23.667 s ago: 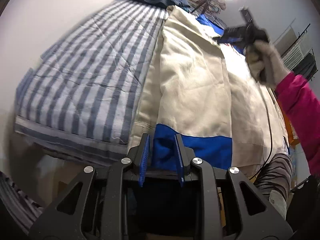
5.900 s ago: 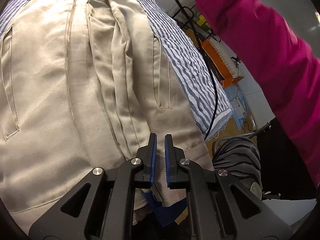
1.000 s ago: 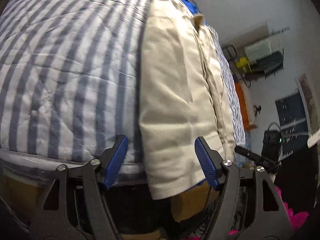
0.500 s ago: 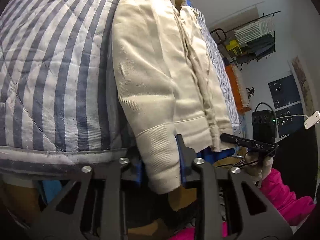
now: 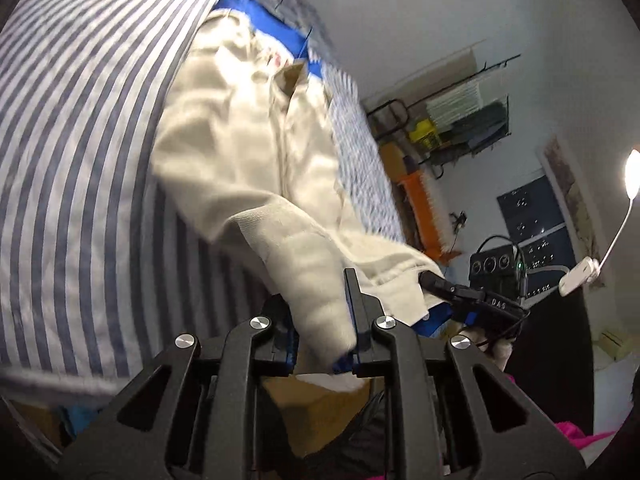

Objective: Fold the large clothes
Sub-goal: 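Grasp the jacket hem with both grippers and lift it toward the collar, then lay the hem over the collar and open both grippers, then grasp the blue collar end of the folded jacket with both grippers, then lift the blue end with both grippers and flip it over the beige half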

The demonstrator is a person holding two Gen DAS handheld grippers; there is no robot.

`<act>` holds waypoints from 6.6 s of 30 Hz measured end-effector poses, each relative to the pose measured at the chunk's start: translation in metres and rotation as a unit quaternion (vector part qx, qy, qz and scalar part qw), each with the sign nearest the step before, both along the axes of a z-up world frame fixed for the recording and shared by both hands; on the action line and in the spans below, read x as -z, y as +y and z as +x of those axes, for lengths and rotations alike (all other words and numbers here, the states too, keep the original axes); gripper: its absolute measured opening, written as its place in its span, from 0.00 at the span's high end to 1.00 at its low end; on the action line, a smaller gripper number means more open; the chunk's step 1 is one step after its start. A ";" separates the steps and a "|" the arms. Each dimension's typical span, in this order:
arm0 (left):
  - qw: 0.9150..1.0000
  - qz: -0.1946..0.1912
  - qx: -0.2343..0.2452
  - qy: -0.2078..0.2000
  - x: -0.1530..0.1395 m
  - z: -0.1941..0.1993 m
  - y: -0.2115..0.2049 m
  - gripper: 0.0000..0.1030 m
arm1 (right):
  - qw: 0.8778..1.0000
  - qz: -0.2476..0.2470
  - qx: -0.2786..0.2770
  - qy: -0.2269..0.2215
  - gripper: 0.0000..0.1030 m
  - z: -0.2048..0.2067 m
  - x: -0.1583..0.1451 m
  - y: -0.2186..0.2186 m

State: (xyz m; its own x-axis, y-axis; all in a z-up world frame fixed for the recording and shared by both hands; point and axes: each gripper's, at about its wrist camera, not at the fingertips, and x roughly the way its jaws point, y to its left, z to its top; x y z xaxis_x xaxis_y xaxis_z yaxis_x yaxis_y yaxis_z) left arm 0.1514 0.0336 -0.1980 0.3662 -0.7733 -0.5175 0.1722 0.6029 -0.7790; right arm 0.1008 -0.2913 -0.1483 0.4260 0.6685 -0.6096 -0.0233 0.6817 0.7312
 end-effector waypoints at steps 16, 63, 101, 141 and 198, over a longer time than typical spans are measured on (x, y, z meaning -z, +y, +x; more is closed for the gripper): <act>0.998 0.000 -0.070 0.005 0.004 0.142 -0.002 0.84 | 0.997 -0.042 0.070 -0.011 0.85 0.143 -0.019 -0.016; 0.994 0.101 -0.050 0.011 0.079 0.152 0.006 0.45 | 0.942 -0.297 -0.133 -0.077 0.71 0.200 0.031 0.093; 0.954 0.284 -0.071 -0.067 0.076 0.197 -0.027 0.96 | 0.961 -0.277 0.017 0.002 0.77 0.112 0.052 -0.026; 0.967 0.223 -0.066 -0.104 -0.060 0.471 0.011 0.57 | 0.941 -0.315 0.021 -0.122 0.65 0.395 -0.073 -0.051; 0.940 0.280 -0.044 -0.192 -0.023 0.468 -0.059 1.00 | 0.915 -0.362 0.043 -0.172 0.97 0.453 -0.036 -0.030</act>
